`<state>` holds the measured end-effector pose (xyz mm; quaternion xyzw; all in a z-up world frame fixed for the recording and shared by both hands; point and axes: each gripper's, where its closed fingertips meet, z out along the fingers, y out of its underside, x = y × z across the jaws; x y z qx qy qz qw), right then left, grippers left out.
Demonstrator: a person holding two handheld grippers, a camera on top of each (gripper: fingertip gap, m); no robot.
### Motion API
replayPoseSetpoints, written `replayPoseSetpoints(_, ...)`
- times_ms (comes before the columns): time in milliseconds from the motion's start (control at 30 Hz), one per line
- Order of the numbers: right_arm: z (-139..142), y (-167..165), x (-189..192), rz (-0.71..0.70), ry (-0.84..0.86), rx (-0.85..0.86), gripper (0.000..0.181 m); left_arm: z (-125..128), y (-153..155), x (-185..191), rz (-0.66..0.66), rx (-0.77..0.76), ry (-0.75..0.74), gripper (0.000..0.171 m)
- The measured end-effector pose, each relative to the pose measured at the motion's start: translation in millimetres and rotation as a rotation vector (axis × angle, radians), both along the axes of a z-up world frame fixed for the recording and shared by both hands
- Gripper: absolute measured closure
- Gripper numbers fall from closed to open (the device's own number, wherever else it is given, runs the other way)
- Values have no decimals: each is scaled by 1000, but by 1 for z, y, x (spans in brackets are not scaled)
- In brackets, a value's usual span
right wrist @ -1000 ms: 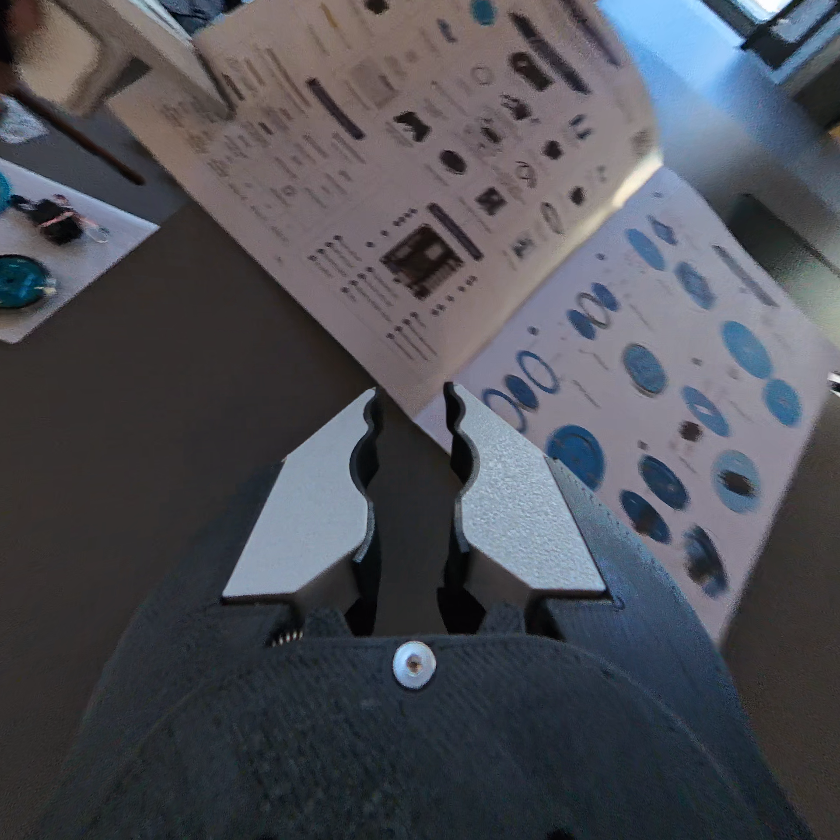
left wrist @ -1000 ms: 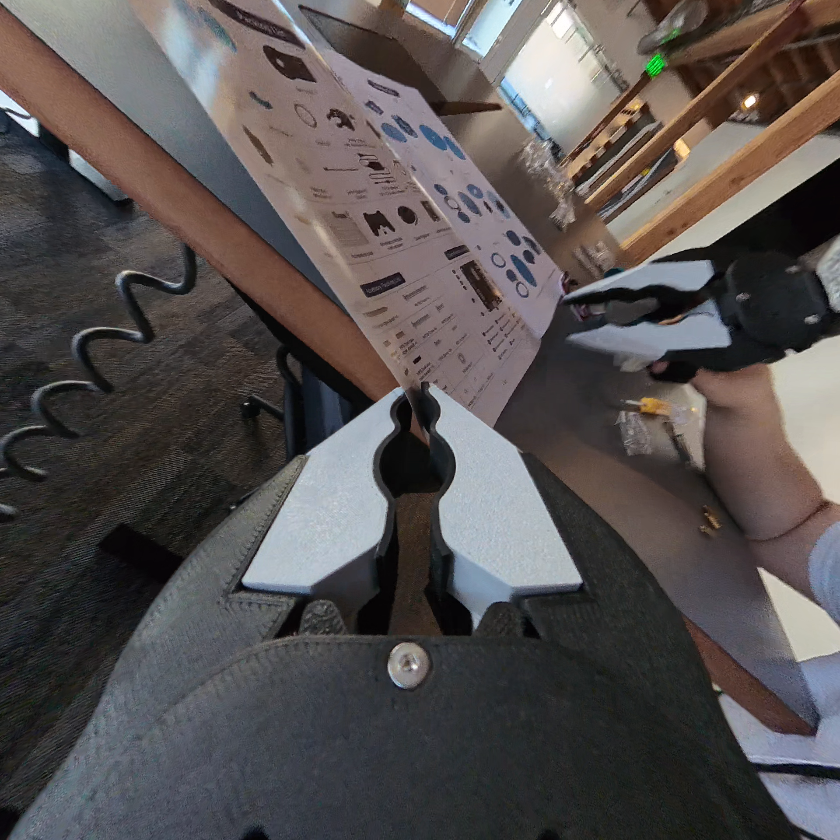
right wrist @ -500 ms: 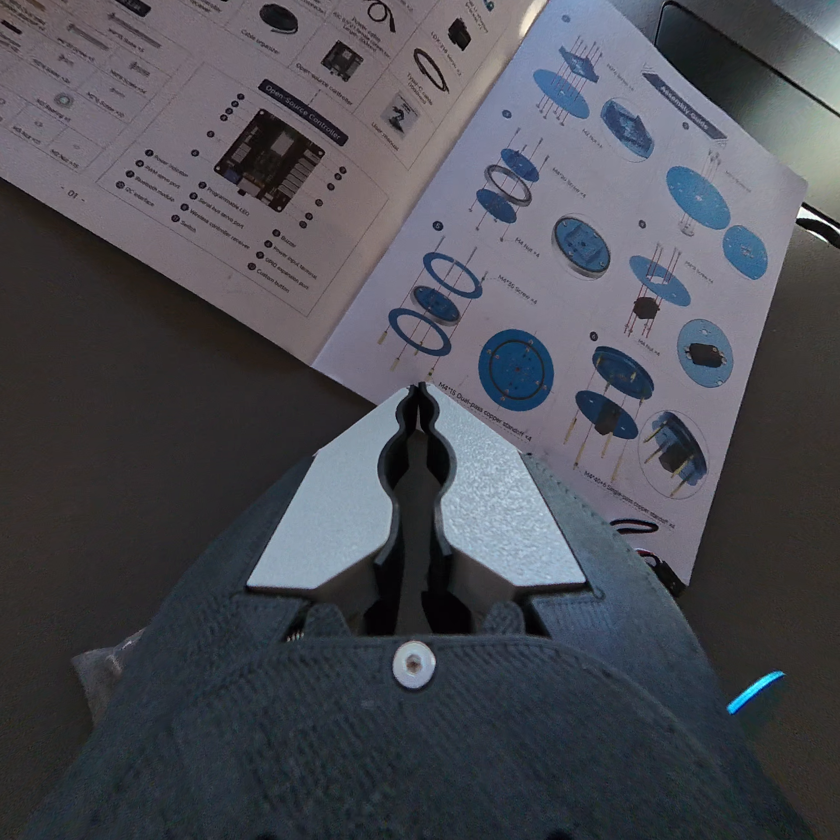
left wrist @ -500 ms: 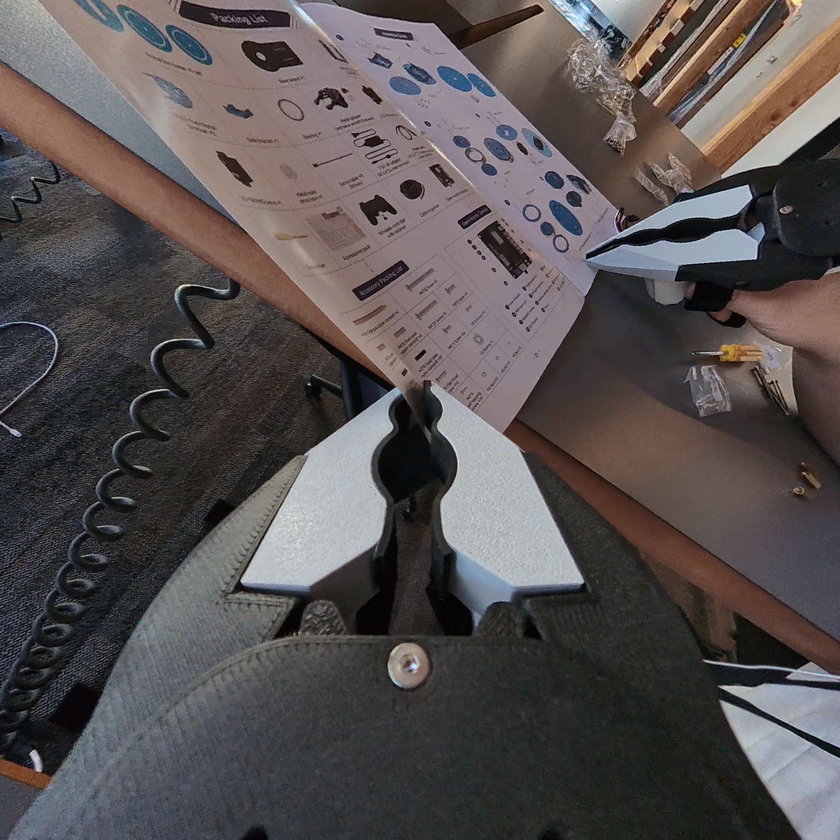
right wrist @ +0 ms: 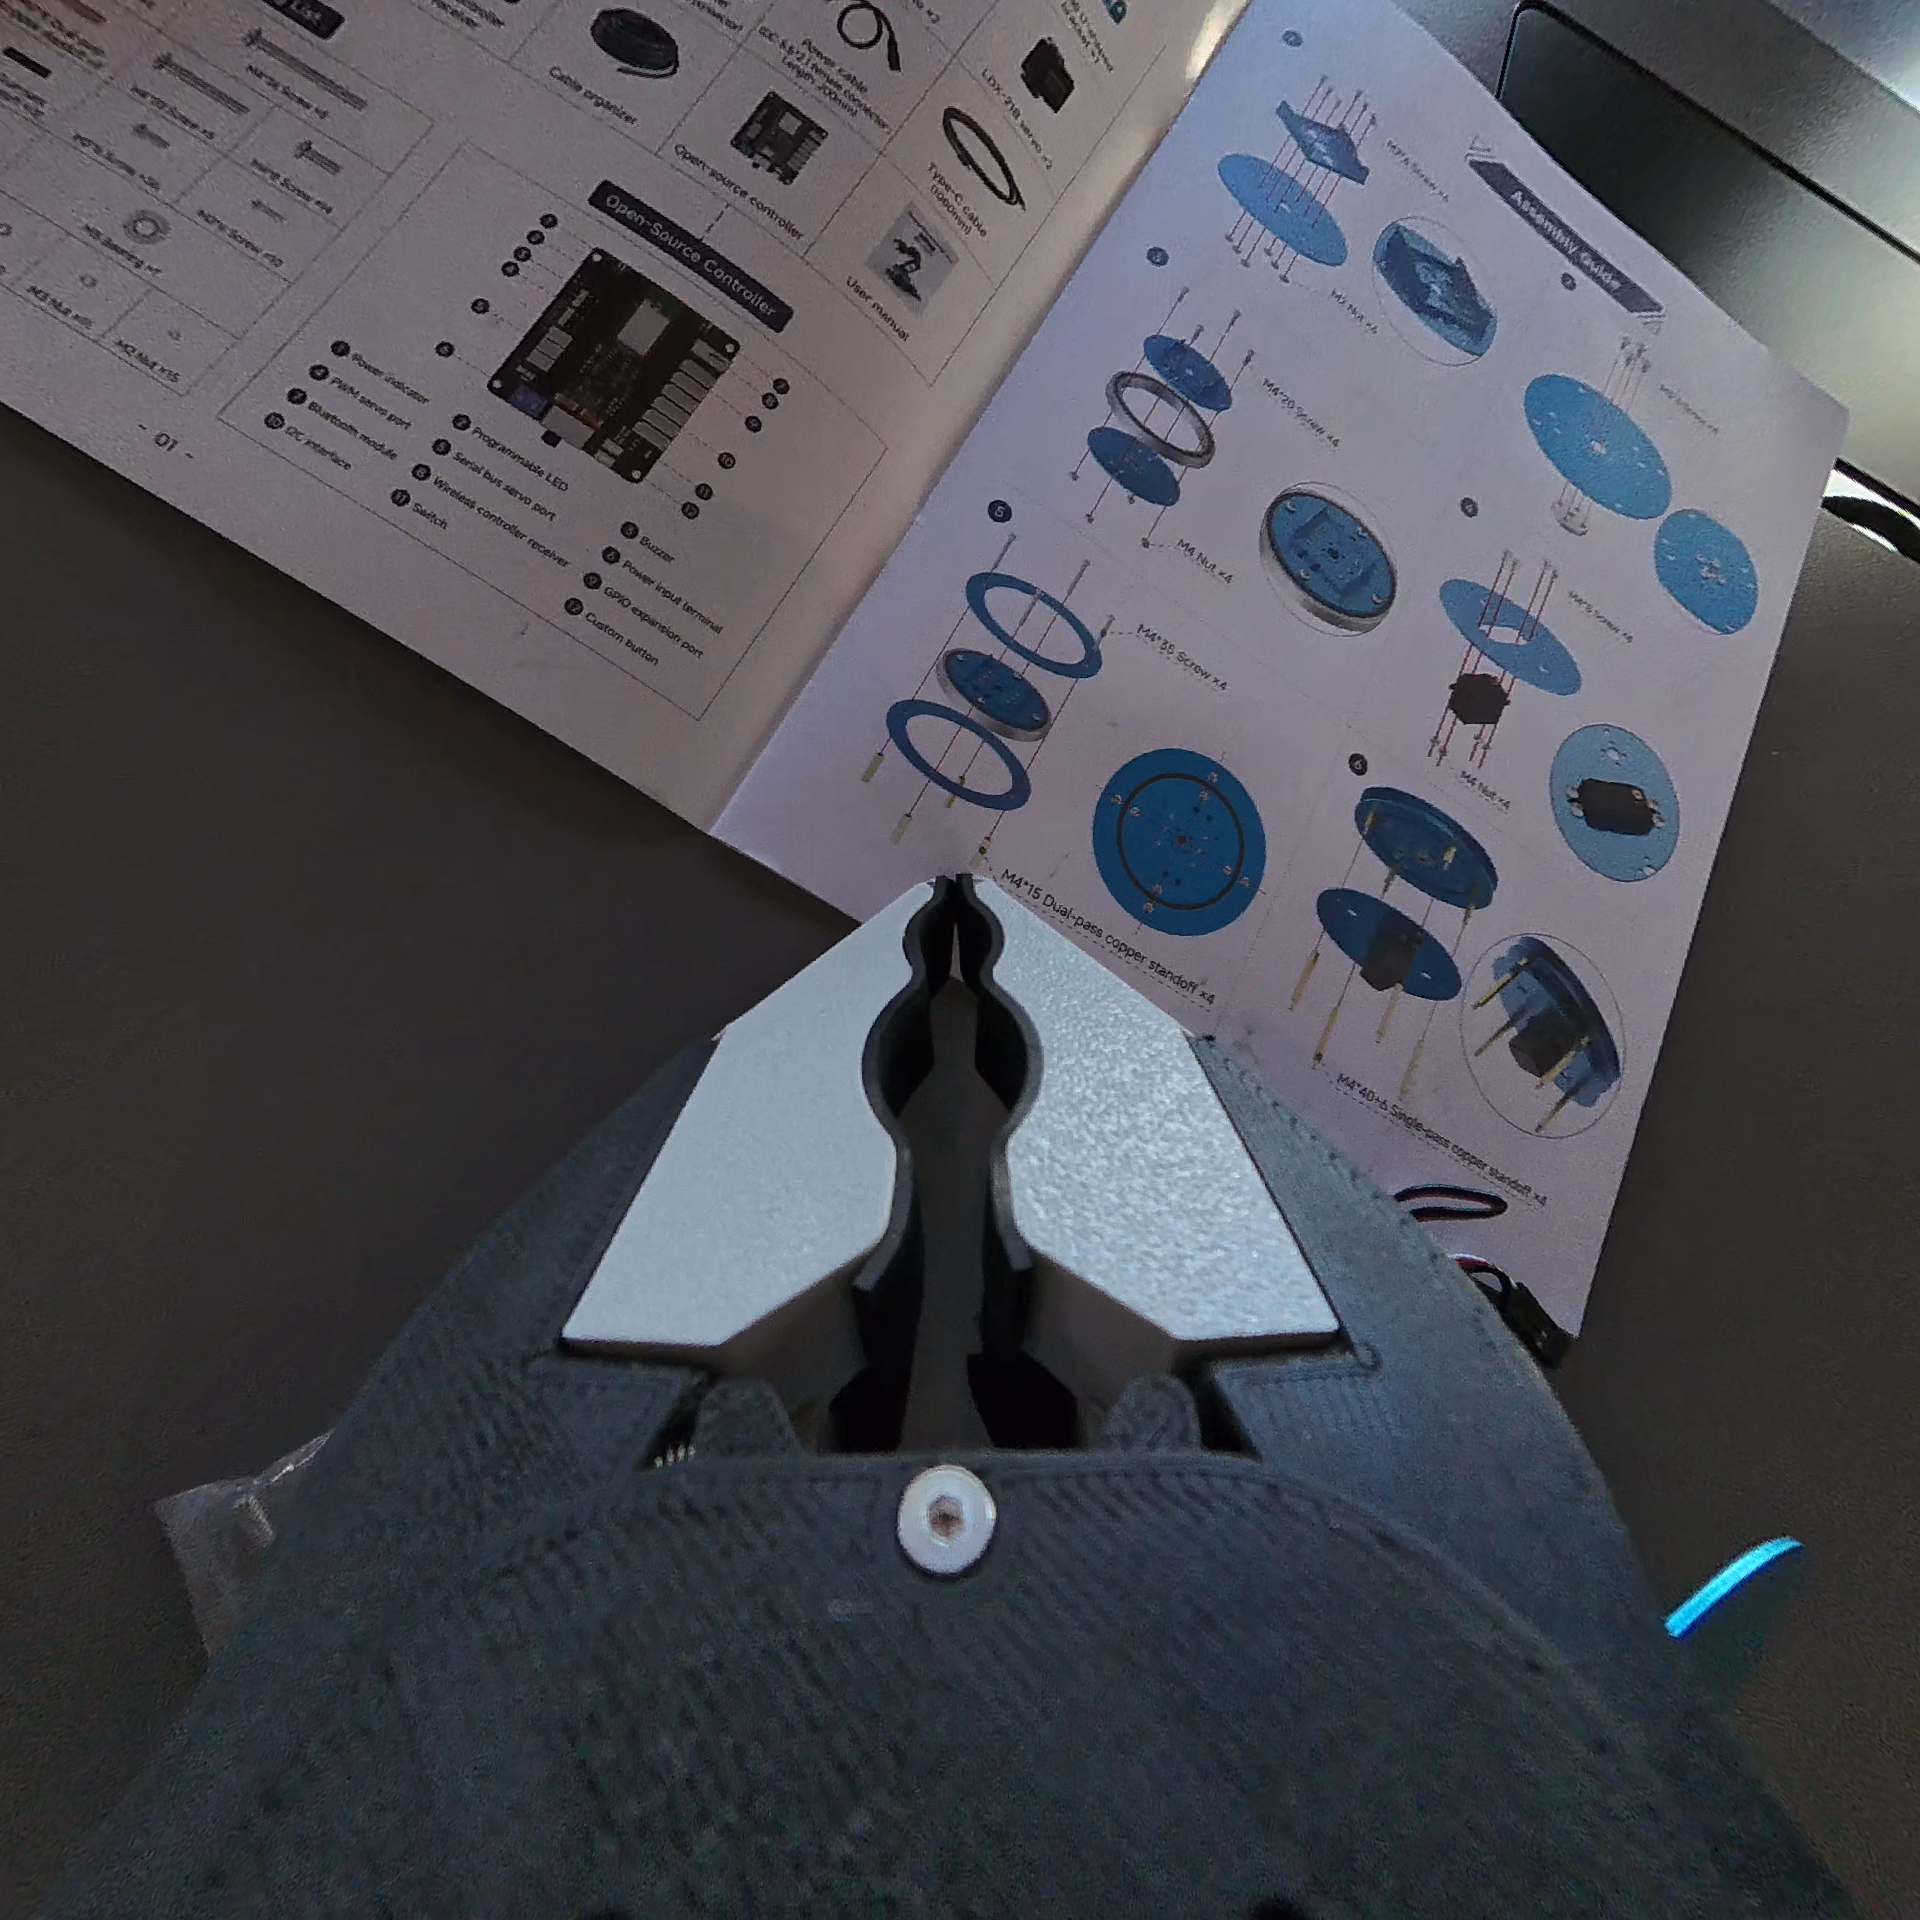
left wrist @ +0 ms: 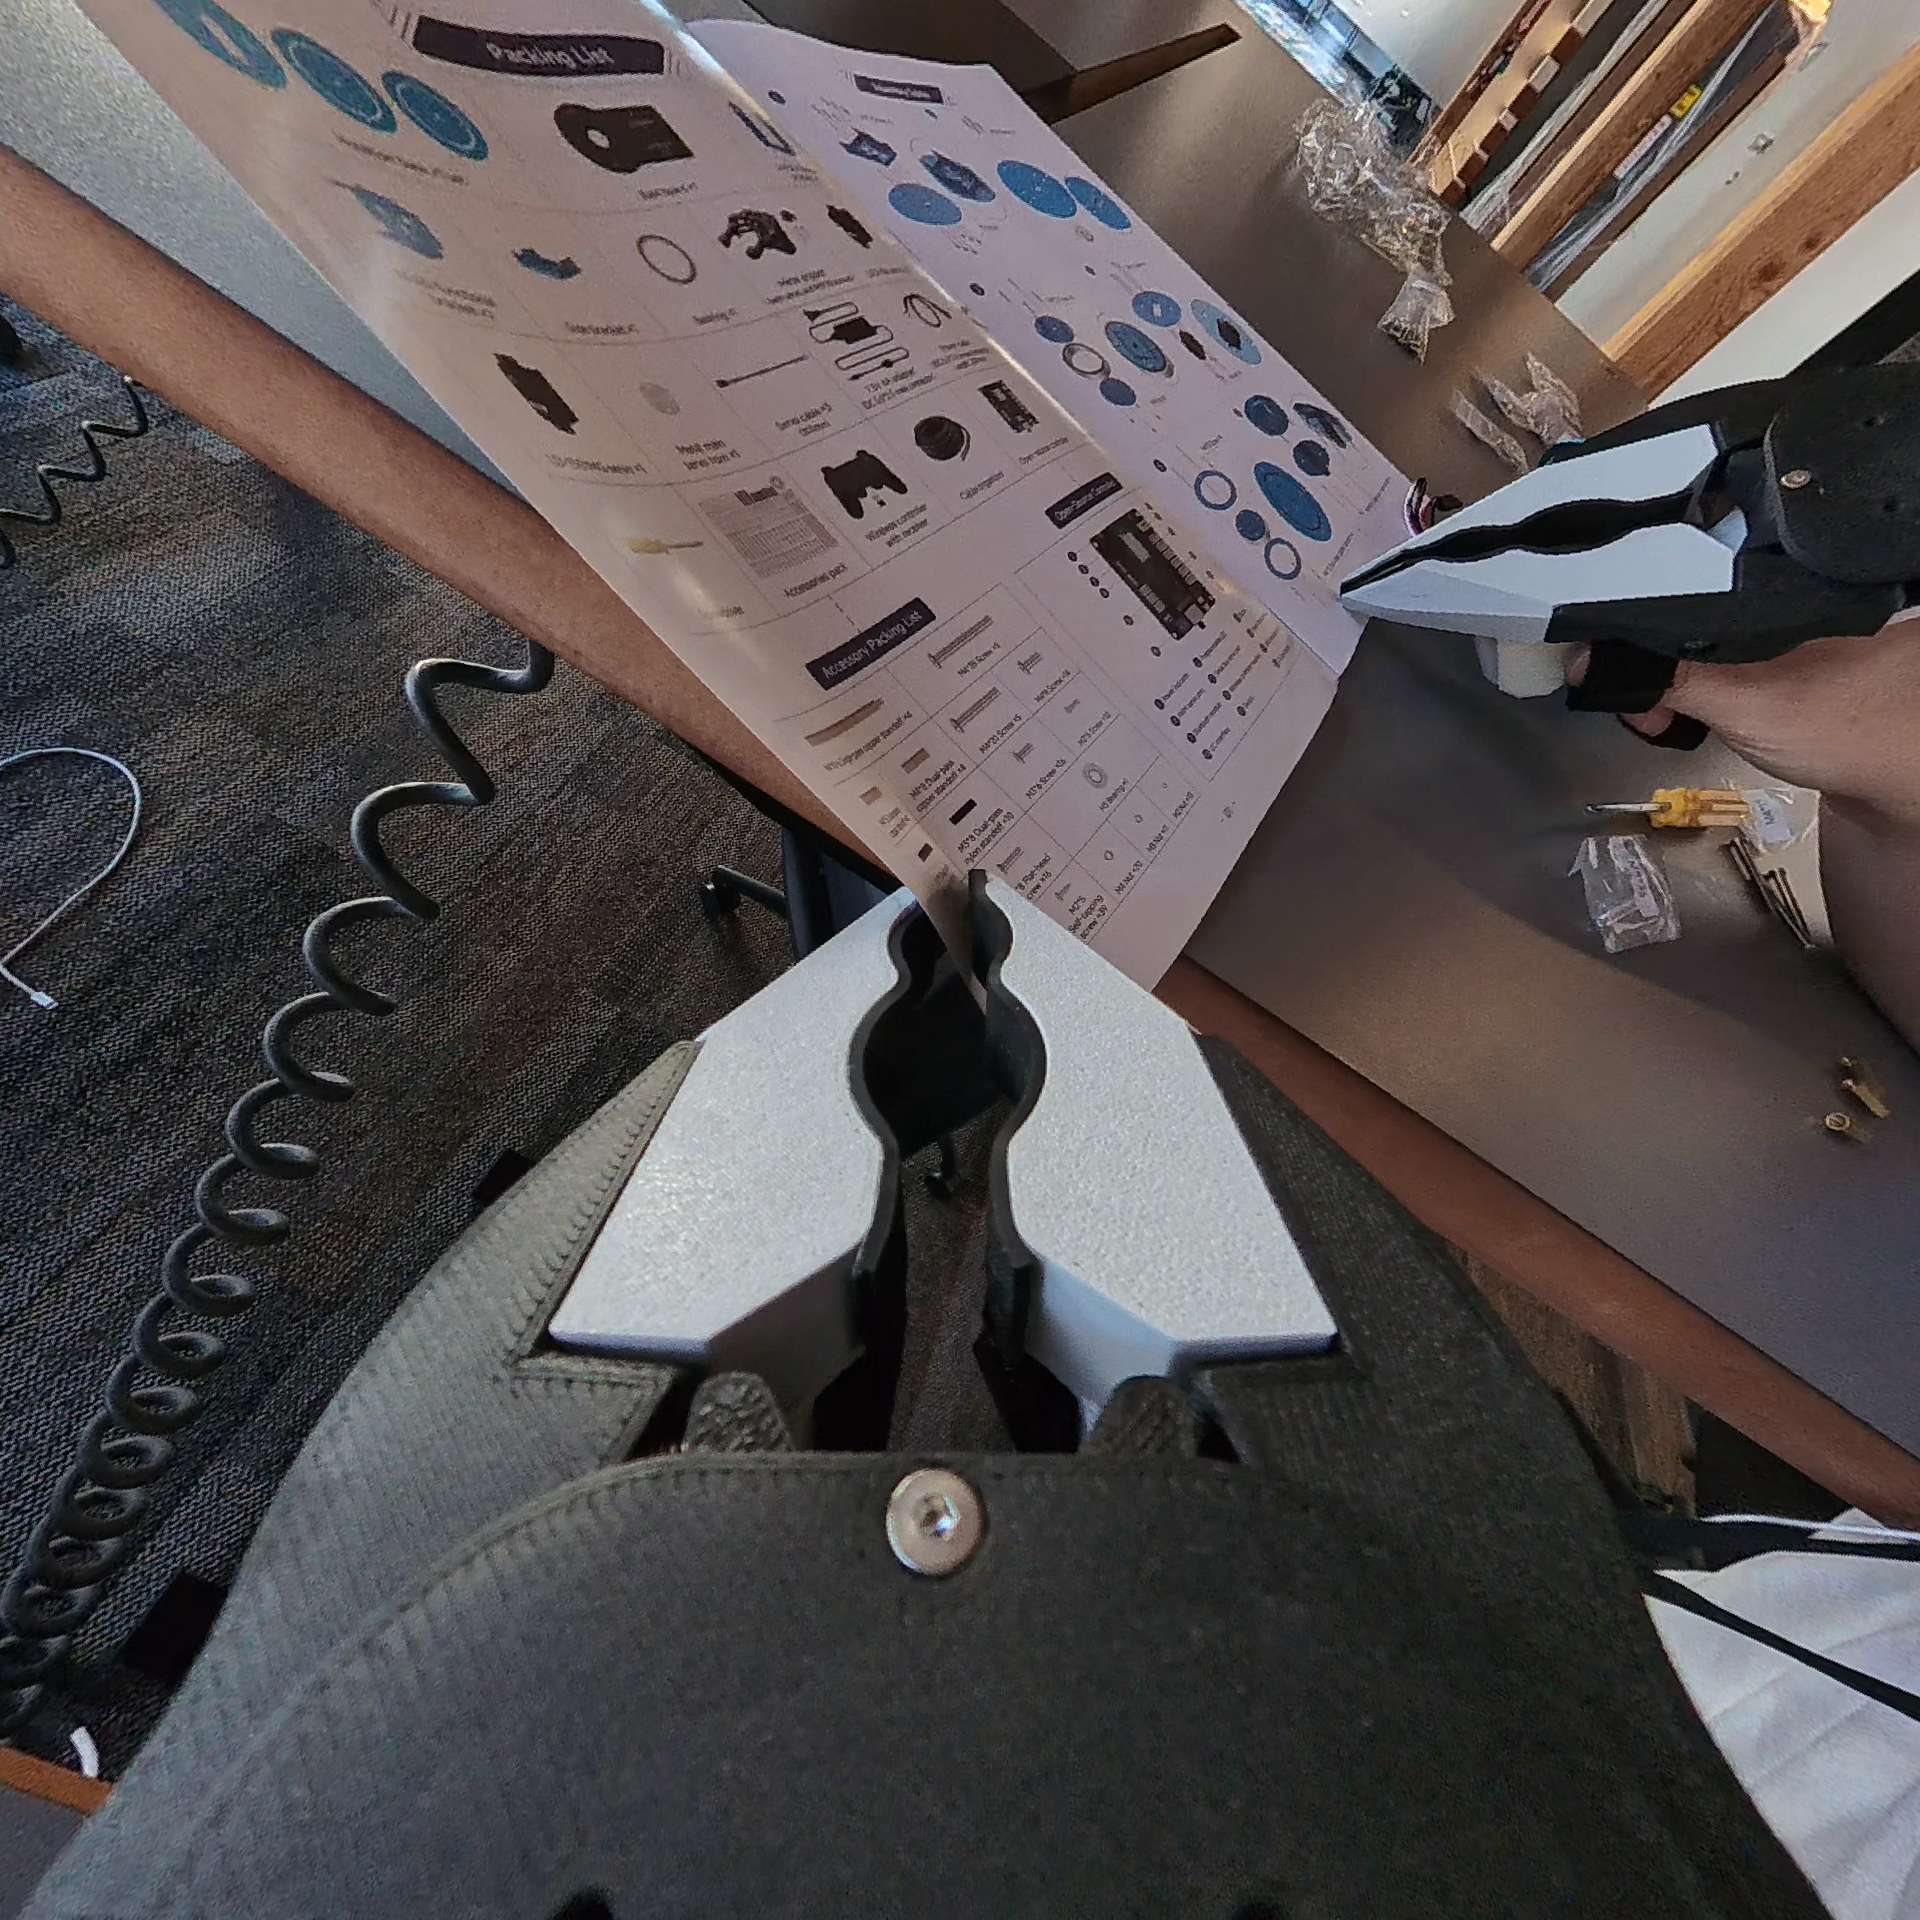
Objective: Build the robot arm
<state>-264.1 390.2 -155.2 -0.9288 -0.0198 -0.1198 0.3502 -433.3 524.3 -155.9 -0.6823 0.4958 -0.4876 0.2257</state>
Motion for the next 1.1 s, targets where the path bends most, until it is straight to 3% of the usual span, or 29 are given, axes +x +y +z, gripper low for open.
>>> replayPoseSetpoints(1100,-1,1,-1,21,-60,-4,181,-1,2,1,22,47,8,167)
